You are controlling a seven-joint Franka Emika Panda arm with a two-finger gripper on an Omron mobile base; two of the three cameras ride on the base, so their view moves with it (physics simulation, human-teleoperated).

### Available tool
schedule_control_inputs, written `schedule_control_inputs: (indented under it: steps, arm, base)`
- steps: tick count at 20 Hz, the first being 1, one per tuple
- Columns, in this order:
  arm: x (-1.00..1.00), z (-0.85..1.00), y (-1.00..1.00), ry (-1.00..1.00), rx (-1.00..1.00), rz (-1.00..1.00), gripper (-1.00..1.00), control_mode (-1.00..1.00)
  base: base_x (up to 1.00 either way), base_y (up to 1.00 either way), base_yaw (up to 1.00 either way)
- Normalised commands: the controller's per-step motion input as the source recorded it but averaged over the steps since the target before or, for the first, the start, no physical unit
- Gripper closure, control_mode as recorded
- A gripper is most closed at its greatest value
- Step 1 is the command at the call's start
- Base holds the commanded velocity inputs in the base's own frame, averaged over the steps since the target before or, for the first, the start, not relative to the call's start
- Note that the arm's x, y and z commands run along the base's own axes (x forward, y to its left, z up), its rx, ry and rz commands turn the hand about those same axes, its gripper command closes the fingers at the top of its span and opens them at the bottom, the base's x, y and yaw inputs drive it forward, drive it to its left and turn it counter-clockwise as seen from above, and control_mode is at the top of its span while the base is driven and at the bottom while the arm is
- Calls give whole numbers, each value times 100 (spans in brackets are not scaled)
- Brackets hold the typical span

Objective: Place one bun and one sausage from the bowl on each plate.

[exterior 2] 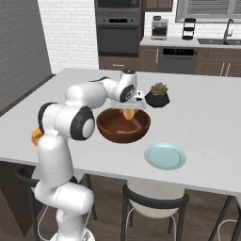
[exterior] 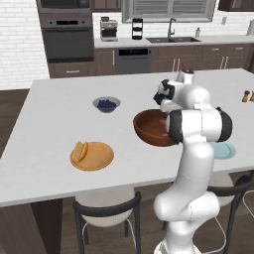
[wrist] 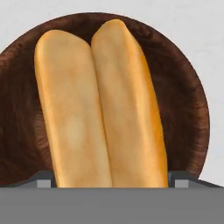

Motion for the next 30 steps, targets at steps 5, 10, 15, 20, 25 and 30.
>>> schedule_control_inputs:
  steps: [5, 10, 15, 20, 25, 30]
  arm:
    - [-34, 46, -90, 5, 0, -18, 100, -100]
    - [-37, 2, -100, 17, 0, -20, 100, -100]
    - [-49, -36, -95, 14, 0, -18, 100, -100]
    - [-79, -73, -40, 7, 2, -9, 100, -100]
    - [-25, -65, 0, 3, 2, 0, 100, -100]
    - [18, -37, -30, 1, 0, -2, 100, -100]
  base:
    - [0, 0, 0]
    - [0, 0, 0]
    - [0, 0, 0]
    - [0, 0, 0]
    - [0, 0, 0]
    - [0, 0, 0]
